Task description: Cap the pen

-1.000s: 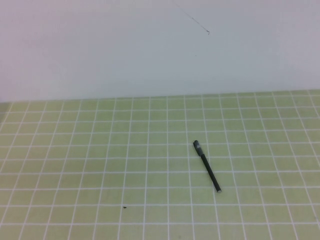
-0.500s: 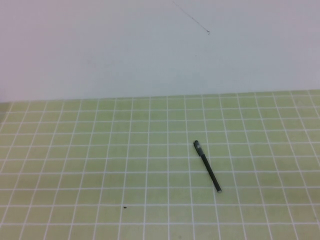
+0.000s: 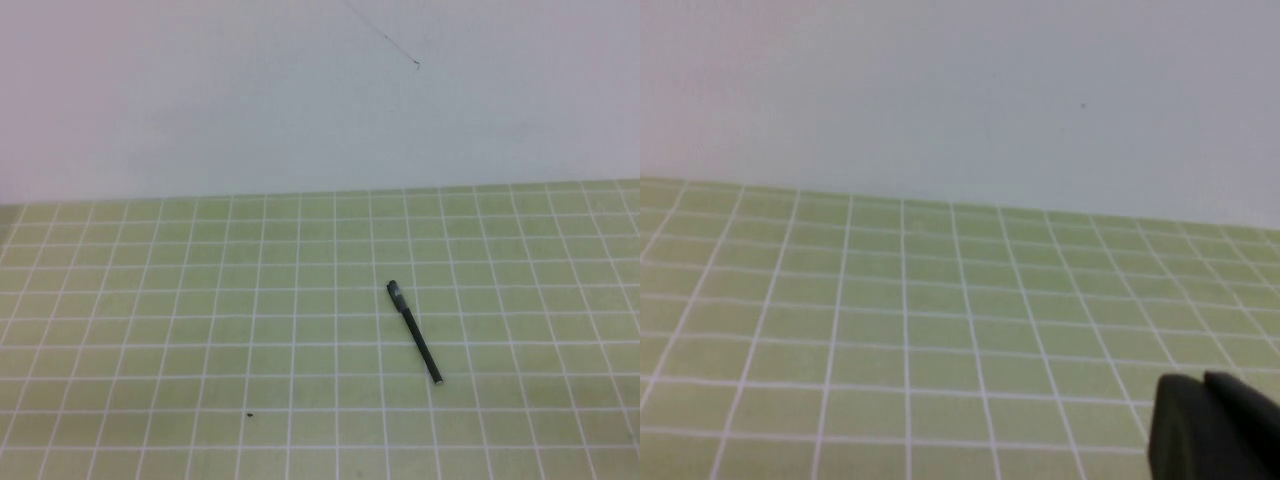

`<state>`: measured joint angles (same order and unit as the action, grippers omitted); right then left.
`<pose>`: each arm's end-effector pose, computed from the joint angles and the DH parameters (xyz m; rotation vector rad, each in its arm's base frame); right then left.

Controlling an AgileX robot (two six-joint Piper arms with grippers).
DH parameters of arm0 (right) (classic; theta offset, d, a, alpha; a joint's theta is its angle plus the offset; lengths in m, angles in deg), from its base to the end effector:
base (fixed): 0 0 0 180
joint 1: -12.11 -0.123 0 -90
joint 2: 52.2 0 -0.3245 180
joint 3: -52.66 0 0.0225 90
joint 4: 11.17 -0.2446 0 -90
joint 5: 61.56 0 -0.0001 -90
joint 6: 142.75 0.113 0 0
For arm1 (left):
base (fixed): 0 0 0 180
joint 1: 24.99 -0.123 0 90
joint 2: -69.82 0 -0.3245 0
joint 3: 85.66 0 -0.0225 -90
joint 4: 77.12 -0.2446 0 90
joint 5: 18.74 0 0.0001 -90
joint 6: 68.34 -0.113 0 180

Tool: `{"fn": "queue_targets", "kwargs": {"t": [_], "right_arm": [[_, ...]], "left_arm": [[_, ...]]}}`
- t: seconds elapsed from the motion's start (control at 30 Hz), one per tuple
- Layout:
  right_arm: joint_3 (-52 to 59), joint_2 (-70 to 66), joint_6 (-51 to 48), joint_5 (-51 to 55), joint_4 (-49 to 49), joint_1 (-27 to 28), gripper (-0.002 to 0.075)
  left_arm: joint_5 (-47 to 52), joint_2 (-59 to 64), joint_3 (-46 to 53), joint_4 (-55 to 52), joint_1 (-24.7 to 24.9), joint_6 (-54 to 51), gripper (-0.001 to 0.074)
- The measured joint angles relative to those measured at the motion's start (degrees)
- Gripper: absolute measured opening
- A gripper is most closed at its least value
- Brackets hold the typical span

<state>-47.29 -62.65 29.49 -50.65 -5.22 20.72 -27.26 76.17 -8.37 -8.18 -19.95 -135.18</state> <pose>0.0357 -0.0077 0.1799 -0.0632 1.7774 -0.2978 0.0298 0.0130 0.2267 -0.0763 1.4055 -0.0027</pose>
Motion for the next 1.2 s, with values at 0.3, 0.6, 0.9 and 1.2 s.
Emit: {"fn": "queue_targets", "kwargs": {"t": [0.3,0.6,0.9,1.2], "right_arm": [[0.1,5.2,0.7,6.7,3.6,0.0,-0.0003],[0.1,5.2,0.7,6.6,5.0,-0.1,-0.0003],[0.1,5.3,0.7,6.8,5.0,-0.1,-0.0003],[0.1,5.3,0.7,6.8,5.0,-0.1,-0.0003]], "left_arm": [[3.8,0.0,0.9,5.0,-1.7,0.5,-0.0001],[19.7,0.0,0.9,-56.6,-1.8,64.1,-0.0001],[27.7,0.0,0.9,-68.9,-7.5,77.7,-0.0001],[27.6,0.0,0.9,-69.5,-6.2,74.2,-0.0001]]}}
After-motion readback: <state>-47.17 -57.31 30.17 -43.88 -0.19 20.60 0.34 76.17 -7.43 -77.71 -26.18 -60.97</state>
